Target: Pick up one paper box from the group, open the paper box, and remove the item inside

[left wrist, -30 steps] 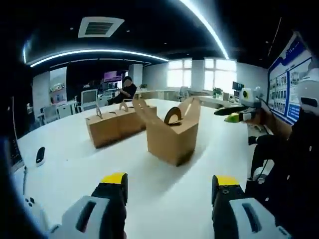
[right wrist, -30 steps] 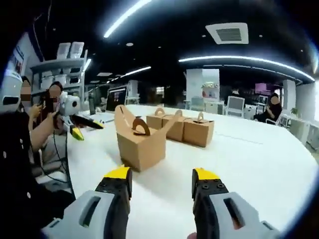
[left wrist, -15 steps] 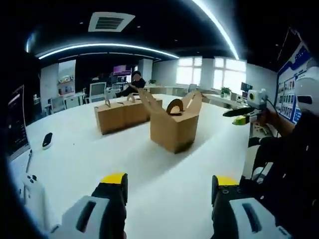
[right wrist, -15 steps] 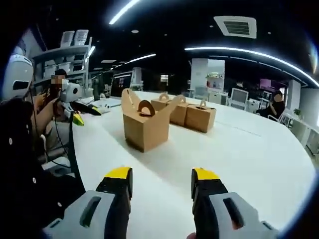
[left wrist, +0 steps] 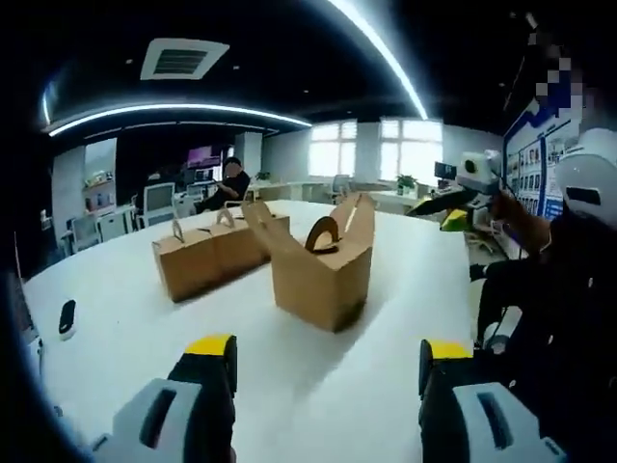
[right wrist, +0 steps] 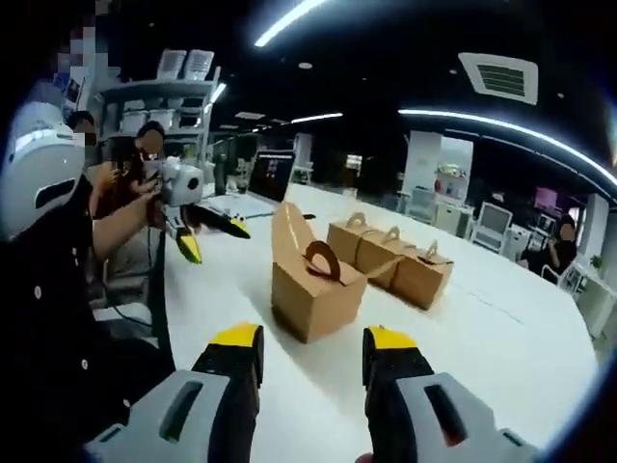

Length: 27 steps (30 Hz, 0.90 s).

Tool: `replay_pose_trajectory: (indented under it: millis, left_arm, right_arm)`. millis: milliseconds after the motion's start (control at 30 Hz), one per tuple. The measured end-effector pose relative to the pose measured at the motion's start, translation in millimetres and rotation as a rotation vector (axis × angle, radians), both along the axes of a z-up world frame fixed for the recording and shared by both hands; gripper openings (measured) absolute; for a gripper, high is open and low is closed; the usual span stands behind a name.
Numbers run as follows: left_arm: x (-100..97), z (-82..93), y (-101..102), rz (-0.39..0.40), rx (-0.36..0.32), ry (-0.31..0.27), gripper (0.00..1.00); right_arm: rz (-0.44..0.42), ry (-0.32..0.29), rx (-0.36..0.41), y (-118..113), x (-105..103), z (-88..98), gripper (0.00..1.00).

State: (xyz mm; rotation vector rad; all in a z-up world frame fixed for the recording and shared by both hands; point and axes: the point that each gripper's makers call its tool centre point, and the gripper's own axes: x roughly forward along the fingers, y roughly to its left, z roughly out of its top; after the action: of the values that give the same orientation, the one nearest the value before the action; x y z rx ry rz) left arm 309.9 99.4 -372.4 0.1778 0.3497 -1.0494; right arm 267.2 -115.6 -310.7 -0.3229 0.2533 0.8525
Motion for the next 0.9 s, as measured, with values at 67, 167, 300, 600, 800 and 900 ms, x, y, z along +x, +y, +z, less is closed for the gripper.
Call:
replay_pose_trajectory:
  millis: [67,167,300,600,800,900]
  left_arm:
    - [10.8,4.1,-6,-0.024,-0.002,-0.007,0.77]
    - [27.8,8.3,-19,-0.073,0.014,-0.041,0.78]
    - [43.7,6.9,-40,-0.173,0.005,-0.104,0.79]
    - [73.8,-17.1,-77,-0.276,-0.066,-0.074,0.85]
    - [60.1,-13.9,-102,-0.367,-0.151,-0.029,0.85]
    - [63.8,-16.4,-104,-0.370,-0.140,-0.044,0.83]
  right_arm:
    - [0.035,0.001,-0.024,8,3,5.2,0.42]
    - [0.074,-0.006,-0.086,15,11,10.1,0.42]
    - [0.122,0.005,-0.139,24,27,15.3,0.41]
    - [0.205,0.035,-0.230,50,65,15.9,0.39]
    - [0.256,0.070,-0.293,68,82,2.3,0.39]
    - [0.272,0.077,-0.321,73,87,-3.4,0.39]
